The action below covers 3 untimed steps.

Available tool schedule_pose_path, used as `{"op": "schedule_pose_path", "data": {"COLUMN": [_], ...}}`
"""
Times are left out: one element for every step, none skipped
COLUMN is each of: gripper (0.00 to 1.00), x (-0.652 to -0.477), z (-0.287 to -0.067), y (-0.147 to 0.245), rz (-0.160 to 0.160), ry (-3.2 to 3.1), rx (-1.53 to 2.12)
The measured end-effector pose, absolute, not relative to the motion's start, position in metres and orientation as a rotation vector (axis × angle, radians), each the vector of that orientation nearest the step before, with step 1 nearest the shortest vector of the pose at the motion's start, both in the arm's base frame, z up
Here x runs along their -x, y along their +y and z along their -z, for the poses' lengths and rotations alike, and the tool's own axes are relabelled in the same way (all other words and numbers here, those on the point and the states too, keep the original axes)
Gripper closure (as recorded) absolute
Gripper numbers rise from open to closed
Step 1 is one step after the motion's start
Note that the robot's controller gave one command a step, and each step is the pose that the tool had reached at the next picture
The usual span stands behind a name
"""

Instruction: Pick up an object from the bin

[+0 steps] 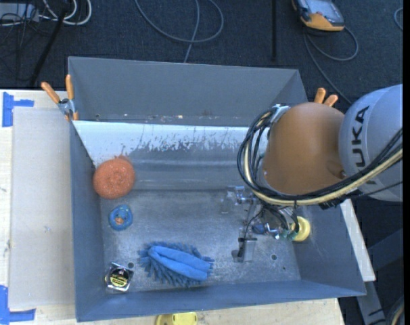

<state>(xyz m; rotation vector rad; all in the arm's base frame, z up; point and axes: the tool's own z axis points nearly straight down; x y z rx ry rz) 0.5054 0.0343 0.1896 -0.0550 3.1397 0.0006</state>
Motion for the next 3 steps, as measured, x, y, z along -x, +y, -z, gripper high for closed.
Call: {"op": "schedule_pose_path", "data": {"gripper": [0.00,0.00,0.00], "x": [-0.519,-0.512,-0.517], "z": [-0.152,-0.129,-0.103], "y": [0.033,0.052,0.081], "rz": [0.000,0.002,-0.002], "ry": [3.140,3.146,3.140], "rx": [0.067,0.018,-0.012]}}
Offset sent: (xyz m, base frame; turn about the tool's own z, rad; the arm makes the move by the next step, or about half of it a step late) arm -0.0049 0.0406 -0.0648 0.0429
